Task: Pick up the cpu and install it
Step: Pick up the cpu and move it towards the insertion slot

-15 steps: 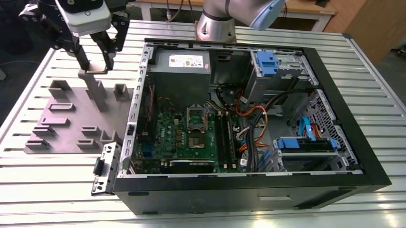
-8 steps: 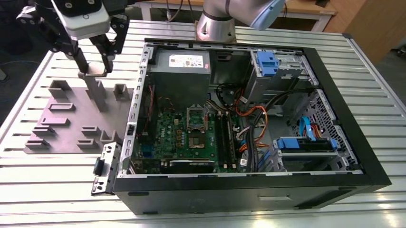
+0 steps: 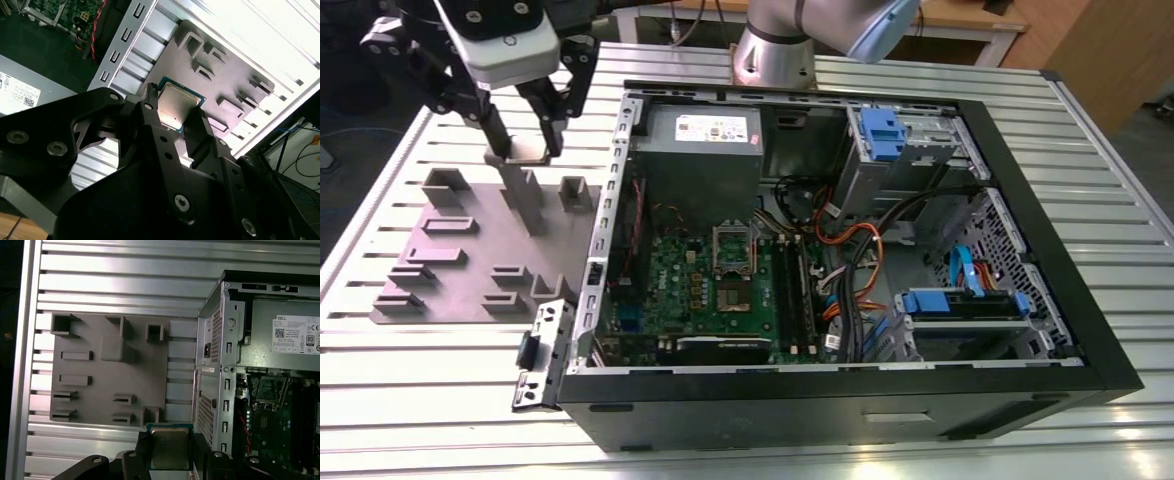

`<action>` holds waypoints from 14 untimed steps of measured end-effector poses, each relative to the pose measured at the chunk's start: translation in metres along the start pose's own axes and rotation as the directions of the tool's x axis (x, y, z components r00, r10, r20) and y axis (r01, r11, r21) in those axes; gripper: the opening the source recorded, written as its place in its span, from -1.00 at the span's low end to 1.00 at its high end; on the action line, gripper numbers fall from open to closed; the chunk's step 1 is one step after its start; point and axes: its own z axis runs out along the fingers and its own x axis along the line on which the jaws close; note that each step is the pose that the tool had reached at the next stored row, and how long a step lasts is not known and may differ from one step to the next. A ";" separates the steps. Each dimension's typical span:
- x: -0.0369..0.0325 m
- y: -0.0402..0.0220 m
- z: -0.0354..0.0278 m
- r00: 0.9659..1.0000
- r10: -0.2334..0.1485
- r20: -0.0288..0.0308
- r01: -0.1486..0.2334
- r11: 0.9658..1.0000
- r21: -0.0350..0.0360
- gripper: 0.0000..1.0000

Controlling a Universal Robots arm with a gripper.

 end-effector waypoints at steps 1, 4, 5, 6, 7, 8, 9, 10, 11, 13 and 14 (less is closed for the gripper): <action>-0.0014 -0.0001 0.0000 1.000 0.000 0.000 0.000 1.000 0.000 -0.09; -0.0044 -0.0004 -0.0001 1.000 0.000 0.000 0.000 1.000 0.000 -0.09; -0.0046 -0.0004 -0.0001 1.000 0.000 0.000 0.000 1.000 0.000 -0.09; -0.0046 -0.0004 -0.0001 1.000 0.000 0.000 0.000 1.000 0.000 -0.09; -0.0046 -0.0004 -0.0001 1.000 0.000 0.000 0.000 1.000 0.000 -0.09; -0.0047 -0.0004 -0.0001 1.000 0.000 0.000 0.000 1.000 0.000 -0.09; -0.0047 -0.0004 -0.0001 1.000 0.000 0.000 0.000 1.000 0.000 -0.09; -0.0047 -0.0004 -0.0001 1.000 0.000 0.000 0.000 1.000 0.000 -0.09; -0.0048 -0.0004 -0.0001 1.000 0.000 0.000 0.000 1.000 0.000 -0.09; -0.0053 -0.0004 -0.0001 1.000 0.000 0.000 0.000 1.000 0.000 -0.09; -0.0060 -0.0004 -0.0002 1.000 0.000 0.000 0.000 1.000 0.000 -0.09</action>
